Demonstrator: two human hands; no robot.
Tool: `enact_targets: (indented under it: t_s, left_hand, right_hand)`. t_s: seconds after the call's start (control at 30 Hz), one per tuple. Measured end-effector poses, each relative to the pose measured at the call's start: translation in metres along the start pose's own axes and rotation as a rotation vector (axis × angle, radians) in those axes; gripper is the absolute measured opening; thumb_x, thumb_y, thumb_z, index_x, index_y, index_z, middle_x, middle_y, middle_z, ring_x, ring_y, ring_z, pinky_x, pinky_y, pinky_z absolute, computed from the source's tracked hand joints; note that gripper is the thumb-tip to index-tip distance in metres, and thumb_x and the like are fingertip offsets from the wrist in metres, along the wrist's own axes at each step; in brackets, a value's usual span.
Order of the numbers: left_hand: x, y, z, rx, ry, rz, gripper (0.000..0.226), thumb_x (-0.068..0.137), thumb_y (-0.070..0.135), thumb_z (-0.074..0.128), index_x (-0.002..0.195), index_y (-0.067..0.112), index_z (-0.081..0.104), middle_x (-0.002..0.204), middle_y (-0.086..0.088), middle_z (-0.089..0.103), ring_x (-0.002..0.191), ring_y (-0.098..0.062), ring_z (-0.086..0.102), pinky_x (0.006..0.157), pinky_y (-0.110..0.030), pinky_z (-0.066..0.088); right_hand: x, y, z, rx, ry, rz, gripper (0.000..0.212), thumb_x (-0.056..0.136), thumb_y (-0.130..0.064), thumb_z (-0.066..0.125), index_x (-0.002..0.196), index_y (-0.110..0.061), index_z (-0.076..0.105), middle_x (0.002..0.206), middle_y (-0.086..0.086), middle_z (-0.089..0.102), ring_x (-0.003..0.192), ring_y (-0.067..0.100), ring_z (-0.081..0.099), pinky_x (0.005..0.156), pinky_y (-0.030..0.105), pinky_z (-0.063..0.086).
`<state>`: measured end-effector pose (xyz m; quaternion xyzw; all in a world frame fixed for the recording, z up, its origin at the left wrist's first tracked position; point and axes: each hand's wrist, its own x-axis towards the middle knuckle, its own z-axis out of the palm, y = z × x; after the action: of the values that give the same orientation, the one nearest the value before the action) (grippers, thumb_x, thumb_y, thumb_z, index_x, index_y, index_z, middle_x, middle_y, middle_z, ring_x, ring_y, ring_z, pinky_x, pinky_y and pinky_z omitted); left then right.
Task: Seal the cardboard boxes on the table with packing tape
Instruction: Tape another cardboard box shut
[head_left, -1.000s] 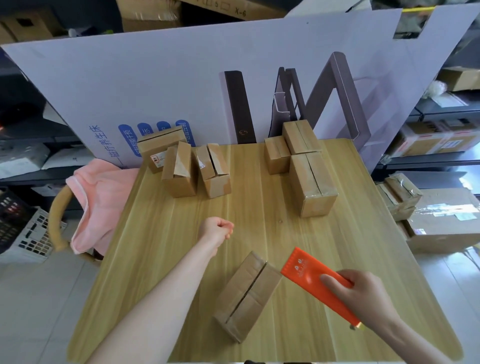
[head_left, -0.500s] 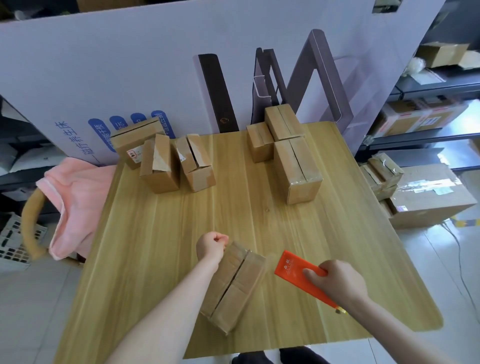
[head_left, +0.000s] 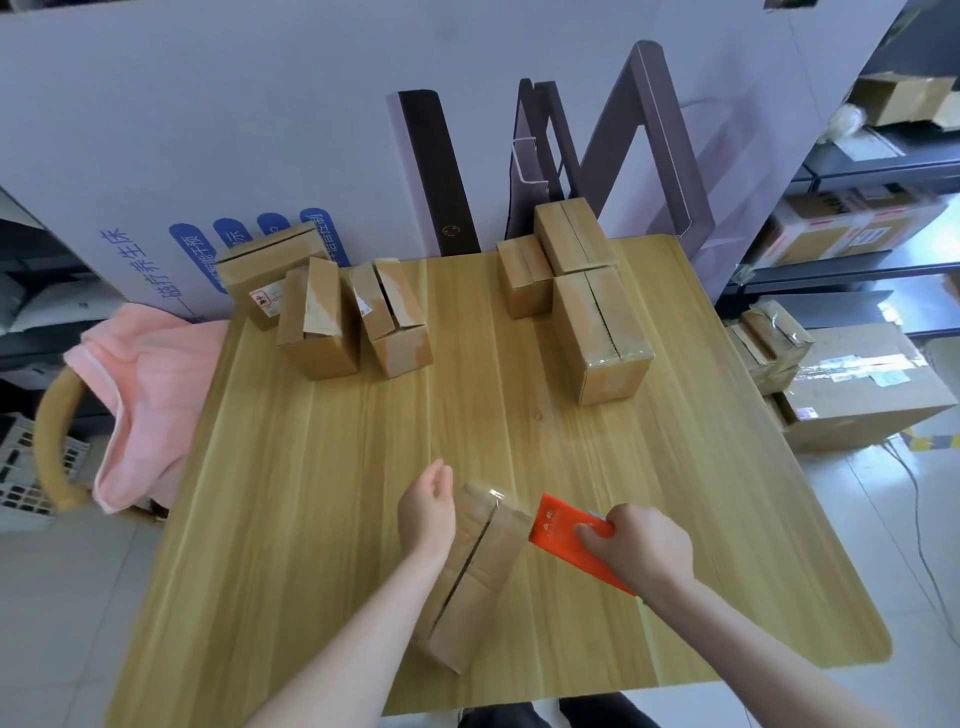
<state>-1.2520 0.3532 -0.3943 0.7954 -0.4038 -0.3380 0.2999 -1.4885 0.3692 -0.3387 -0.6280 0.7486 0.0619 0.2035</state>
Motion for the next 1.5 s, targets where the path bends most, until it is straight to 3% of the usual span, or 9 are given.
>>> enact_targets:
  t_s: [0.13, 0.4, 0.57, 0.67, 0.87, 1.03, 1.13, 1.3, 1.5]
  left_hand:
    - [-0.011, -0.013, 0.005, 0.102, -0.232, 0.018, 0.046, 0.100, 0.044, 0.037, 0.130, 0.015, 0.057, 0.125, 0.001, 0.063, 0.109, -0.010, 0.056, 0.085, -0.019, 0.037]
    - [-0.008, -0.018, 0.008, 0.173, -0.133, 0.114, 0.045, 0.103, 0.040, 0.031, 0.120, 0.016, 0.064, 0.114, 0.002, 0.068, 0.106, -0.016, 0.061, 0.079, -0.020, 0.039]
    - [-0.021, -0.012, 0.020, 0.081, -0.004, 0.011, 0.045, 0.101, 0.043, 0.026, 0.070, 0.024, 0.052, 0.064, 0.012, 0.053, 0.065, -0.014, 0.053, 0.054, -0.024, 0.034]
    - [-0.021, -0.009, 0.025, 0.071, 0.021, -0.075, 0.043, 0.102, 0.042, 0.027, 0.087, 0.018, 0.059, 0.073, 0.011, 0.056, 0.073, -0.015, 0.055, 0.065, -0.029, 0.041]
    - [-0.045, 0.000, 0.037, -0.218, 0.170, -0.372, 0.042, 0.102, 0.040, 0.028, 0.092, 0.011, 0.056, 0.077, 0.000, 0.056, 0.087, -0.031, 0.059, 0.070, -0.031, 0.037]
    - [-0.059, 0.017, 0.052, -0.547, 0.216, -0.599, 0.037, 0.102, 0.039, 0.030, 0.107, 0.010, 0.053, 0.102, -0.008, 0.059, 0.087, -0.026, 0.052, 0.078, -0.032, 0.038]
    - [-0.064, 0.010, 0.049, -0.590, 0.173, -0.539, 0.038, 0.101, 0.037, 0.031, 0.111, 0.009, 0.055, 0.111, -0.011, 0.062, 0.097, -0.029, 0.057, 0.084, -0.035, 0.043]
    - [-0.067, 0.001, 0.038, -0.413, 0.163, -0.369, 0.039, 0.097, 0.034, 0.051, 0.125, 0.007, 0.053, 0.126, -0.011, 0.059, 0.114, -0.028, 0.055, 0.098, -0.034, 0.042]
    - [-0.067, -0.005, 0.019, 0.138, 0.233, 0.497, 0.025, 0.086, 0.002, 0.064, 0.109, 0.013, 0.068, 0.111, 0.002, 0.062, 0.106, -0.012, 0.053, 0.093, -0.022, 0.044]
  right_hand:
    - [0.010, -0.013, -0.011, -0.122, -0.008, -0.067, 0.045, 0.083, -0.059, 0.049, 0.061, -0.020, 0.045, 0.057, -0.010, 0.045, 0.057, 0.016, 0.048, 0.046, 0.025, 0.028]
    - [0.026, -0.060, -0.035, -0.278, -0.014, -0.204, 0.024, 0.086, -0.041, 0.052, 0.072, -0.022, 0.049, 0.065, -0.005, 0.046, 0.070, 0.022, 0.052, 0.058, 0.027, 0.036]
    - [0.041, -0.069, -0.031, -0.331, 0.041, -0.186, 0.028, 0.086, -0.035, 0.052, 0.063, -0.018, 0.047, 0.065, -0.005, 0.055, 0.065, 0.022, 0.053, 0.045, 0.024, 0.024]
    - [0.035, -0.075, 0.002, -0.345, -0.044, -0.176, 0.021, 0.092, -0.028, 0.048, 0.077, -0.023, 0.062, 0.083, -0.003, 0.070, 0.080, 0.021, 0.067, 0.051, 0.023, 0.031]
    - [0.041, -0.022, 0.001, 0.067, 0.006, 0.089, 0.046, 0.088, -0.059, 0.046, 0.082, -0.020, 0.068, 0.078, 0.001, 0.069, 0.074, 0.024, 0.068, 0.060, 0.025, 0.048]
    - [0.031, -0.015, -0.037, 0.614, 0.241, 0.107, 0.057, 0.086, -0.054, 0.056, 0.052, -0.009, 0.052, 0.040, -0.006, 0.047, 0.037, 0.011, 0.044, 0.042, 0.022, 0.030]
    - [0.016, -0.022, -0.035, 0.954, 0.228, 0.133, 0.054, 0.085, -0.052, 0.062, 0.053, -0.009, 0.053, 0.044, -0.001, 0.043, 0.042, 0.014, 0.039, 0.046, 0.026, 0.031]
    - [-0.007, -0.038, -0.002, 1.017, 0.164, 0.178, 0.053, 0.086, -0.047, 0.065, 0.049, -0.012, 0.048, 0.039, -0.005, 0.040, 0.036, 0.008, 0.036, 0.044, 0.027, 0.031]
    - [-0.005, -0.036, -0.006, 1.139, 0.157, 0.237, 0.053, 0.082, -0.048, 0.066, 0.047, -0.013, 0.048, 0.033, -0.007, 0.044, 0.028, 0.007, 0.040, 0.029, 0.015, 0.029]
